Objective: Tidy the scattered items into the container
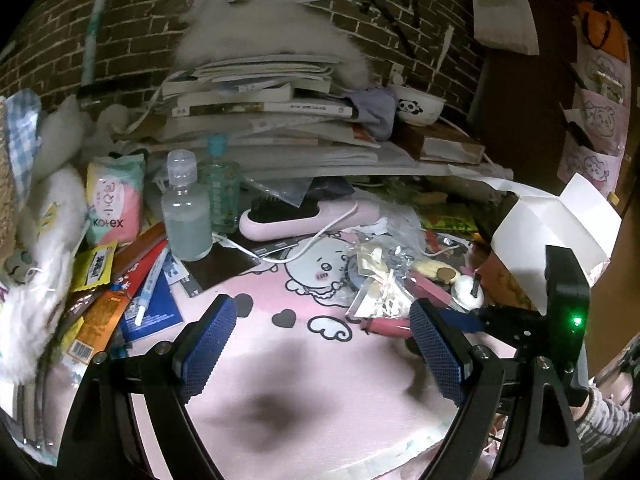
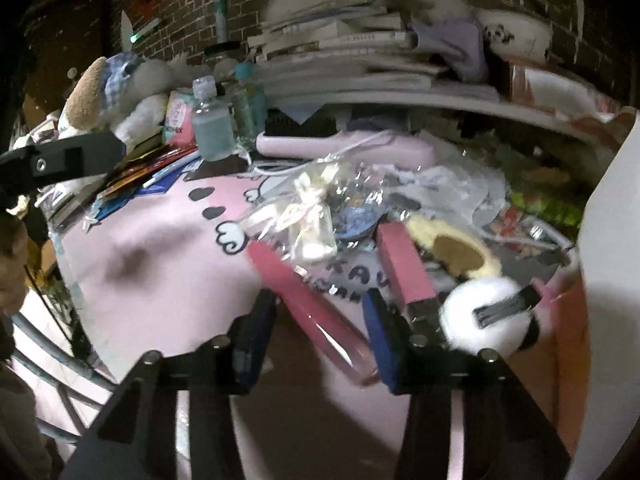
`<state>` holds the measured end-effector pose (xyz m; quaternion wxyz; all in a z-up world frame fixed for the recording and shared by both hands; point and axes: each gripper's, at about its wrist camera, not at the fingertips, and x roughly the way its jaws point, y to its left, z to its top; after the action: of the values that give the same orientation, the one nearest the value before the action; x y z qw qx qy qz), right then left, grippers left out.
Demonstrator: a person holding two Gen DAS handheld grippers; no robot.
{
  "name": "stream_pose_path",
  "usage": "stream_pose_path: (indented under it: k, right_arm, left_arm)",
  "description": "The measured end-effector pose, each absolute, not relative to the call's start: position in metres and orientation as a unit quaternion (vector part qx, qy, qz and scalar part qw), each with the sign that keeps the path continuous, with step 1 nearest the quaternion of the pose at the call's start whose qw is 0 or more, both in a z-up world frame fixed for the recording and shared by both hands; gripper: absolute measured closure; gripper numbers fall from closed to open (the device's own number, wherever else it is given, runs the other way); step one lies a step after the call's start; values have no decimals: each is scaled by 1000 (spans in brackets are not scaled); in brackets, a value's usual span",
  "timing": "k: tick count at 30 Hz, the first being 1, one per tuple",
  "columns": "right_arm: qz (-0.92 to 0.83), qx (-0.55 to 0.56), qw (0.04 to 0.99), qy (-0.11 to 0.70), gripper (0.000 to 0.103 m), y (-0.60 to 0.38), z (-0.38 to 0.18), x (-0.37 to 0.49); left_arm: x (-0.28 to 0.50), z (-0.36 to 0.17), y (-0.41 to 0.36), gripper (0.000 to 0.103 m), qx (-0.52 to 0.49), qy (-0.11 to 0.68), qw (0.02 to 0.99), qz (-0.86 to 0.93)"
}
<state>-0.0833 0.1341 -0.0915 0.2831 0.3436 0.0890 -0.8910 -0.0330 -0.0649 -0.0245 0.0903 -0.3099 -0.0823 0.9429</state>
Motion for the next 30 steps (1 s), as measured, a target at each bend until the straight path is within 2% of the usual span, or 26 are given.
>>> stream_pose_path:
  k: [5,8,16,26,30]
  right_arm:
    - [-891,344,279,100,77,133,-91,-76]
    - [-892,340,279,100,88,132,-91,-69]
    - [-900,320,279,96,89,126,-95,-46]
    - [-929,219,291,71,88,137,-113,-28]
    - [-936,179,302,38,88,146,-123,-23]
  left_arm:
    - [-31,-26,-66,16,-313,-85,88,942]
    - [-30,-26,-65,16,-314,-85,88,941]
    - [-27,-27,-59,16,-319,-88,90,940]
    - [-30,-44,-59,16,-335,-115,71,933]
    - [-35,-50,-60,16,-353,-131,67,924]
